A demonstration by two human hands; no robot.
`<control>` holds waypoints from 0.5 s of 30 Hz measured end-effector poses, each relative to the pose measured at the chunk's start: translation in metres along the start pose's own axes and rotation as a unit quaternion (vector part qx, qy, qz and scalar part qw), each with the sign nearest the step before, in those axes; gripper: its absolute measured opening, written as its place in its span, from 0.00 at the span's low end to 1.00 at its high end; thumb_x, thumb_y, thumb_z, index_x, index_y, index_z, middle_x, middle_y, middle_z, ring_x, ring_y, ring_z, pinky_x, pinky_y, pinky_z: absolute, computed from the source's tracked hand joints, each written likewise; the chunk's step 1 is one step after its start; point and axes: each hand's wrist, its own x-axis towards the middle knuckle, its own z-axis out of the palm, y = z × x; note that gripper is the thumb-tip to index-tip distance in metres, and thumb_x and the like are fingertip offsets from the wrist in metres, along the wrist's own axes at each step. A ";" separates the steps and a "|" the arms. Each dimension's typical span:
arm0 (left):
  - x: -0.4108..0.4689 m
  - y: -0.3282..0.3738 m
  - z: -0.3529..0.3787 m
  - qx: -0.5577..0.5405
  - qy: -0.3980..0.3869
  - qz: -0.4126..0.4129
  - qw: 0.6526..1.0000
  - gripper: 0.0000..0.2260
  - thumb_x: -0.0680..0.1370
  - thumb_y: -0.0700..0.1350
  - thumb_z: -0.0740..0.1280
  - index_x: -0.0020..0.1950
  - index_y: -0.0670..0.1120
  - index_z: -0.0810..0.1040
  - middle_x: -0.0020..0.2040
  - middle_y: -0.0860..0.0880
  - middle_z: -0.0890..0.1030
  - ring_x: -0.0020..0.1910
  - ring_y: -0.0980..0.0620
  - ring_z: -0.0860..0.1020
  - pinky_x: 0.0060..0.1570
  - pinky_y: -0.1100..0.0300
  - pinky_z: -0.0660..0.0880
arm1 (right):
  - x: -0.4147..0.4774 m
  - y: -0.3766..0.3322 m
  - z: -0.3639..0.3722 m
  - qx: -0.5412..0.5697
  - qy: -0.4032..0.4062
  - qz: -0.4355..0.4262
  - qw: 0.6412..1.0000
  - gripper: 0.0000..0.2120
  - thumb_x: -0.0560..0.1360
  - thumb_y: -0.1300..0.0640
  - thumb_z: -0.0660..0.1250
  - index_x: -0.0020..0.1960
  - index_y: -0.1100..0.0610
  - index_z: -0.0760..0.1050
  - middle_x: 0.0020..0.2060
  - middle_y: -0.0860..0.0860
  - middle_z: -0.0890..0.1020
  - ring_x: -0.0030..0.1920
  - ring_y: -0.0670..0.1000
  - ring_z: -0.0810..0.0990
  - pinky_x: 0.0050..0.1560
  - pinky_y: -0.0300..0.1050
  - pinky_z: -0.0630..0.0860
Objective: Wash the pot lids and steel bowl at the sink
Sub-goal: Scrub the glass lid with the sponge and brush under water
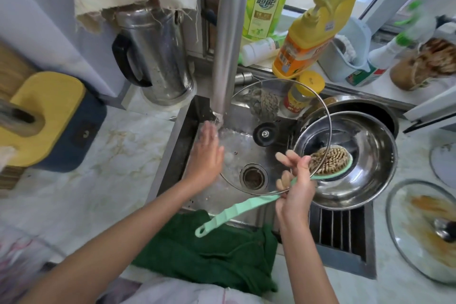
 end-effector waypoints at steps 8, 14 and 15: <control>-0.005 0.020 -0.017 -0.531 -0.033 -0.084 0.843 0.22 0.78 0.32 0.64 0.68 0.46 0.62 0.61 0.42 0.77 0.53 0.46 0.81 0.52 0.51 0.80 | -0.003 -0.006 -0.001 0.021 0.010 0.030 0.999 0.17 0.82 0.48 0.56 0.47 0.58 0.77 0.39 0.53 0.84 0.21 0.41 0.61 0.21 0.32 0.58; -0.003 0.022 -0.018 -0.305 0.118 -0.094 0.940 0.11 0.83 0.46 0.57 0.57 0.40 0.73 0.47 0.39 0.80 0.42 0.44 0.80 0.39 0.54 0.78 | -0.004 0.003 -0.004 0.028 -0.006 0.064 0.998 0.18 0.80 0.45 0.56 0.47 0.56 0.78 0.42 0.53 0.86 0.29 0.47 0.69 0.29 0.38 0.65; -0.003 0.024 -0.021 -0.294 0.130 -0.094 0.942 0.14 0.84 0.47 0.54 0.55 0.40 0.74 0.41 0.39 0.80 0.37 0.46 0.80 0.36 0.58 0.76 | -0.004 0.004 -0.004 0.027 -0.012 0.064 0.998 0.18 0.80 0.45 0.56 0.48 0.57 0.78 0.42 0.53 0.86 0.27 0.46 0.68 0.27 0.36 0.64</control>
